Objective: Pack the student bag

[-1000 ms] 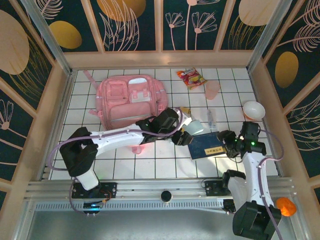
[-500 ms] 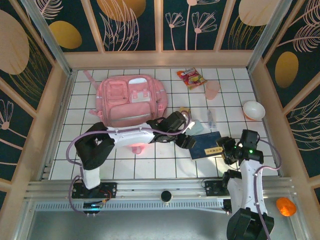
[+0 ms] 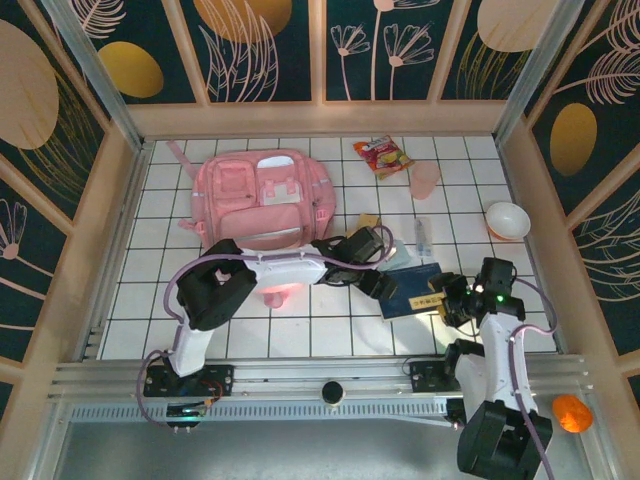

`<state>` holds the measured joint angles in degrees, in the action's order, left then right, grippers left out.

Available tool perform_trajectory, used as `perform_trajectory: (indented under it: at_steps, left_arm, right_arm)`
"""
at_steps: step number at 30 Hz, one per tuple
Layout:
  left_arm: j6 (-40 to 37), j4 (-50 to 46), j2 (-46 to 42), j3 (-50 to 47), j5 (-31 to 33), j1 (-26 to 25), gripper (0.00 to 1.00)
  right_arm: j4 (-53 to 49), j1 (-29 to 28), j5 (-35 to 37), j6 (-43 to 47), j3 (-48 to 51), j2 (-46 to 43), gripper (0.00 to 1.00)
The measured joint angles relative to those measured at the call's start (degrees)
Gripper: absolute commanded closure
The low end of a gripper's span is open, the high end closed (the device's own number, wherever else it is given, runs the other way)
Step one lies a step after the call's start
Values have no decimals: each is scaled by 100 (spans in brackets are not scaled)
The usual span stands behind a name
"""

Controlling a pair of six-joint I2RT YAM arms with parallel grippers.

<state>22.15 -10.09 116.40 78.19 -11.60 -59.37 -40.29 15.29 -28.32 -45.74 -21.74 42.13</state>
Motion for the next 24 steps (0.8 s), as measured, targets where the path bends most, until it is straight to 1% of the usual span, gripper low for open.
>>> perform_trajectory:
  at_steps: [5,12,17,24]
  left_arm:
    - [4,2,219,308,168,153,29]
    - [-168,-39,737,1032,109,426,32]
    - [-313,-61,754,1045,-90,417,33]
    - [-586,-214,697,973,-302,245,34]
  right_arm:
    - [114,0,-11,-2,0,138,35]
    - [328,-13,-26,-7,212,291,35]
    - [535,-35,-81,-35,330,306,36]
    - [734,-79,-136,-74,352,446,37]
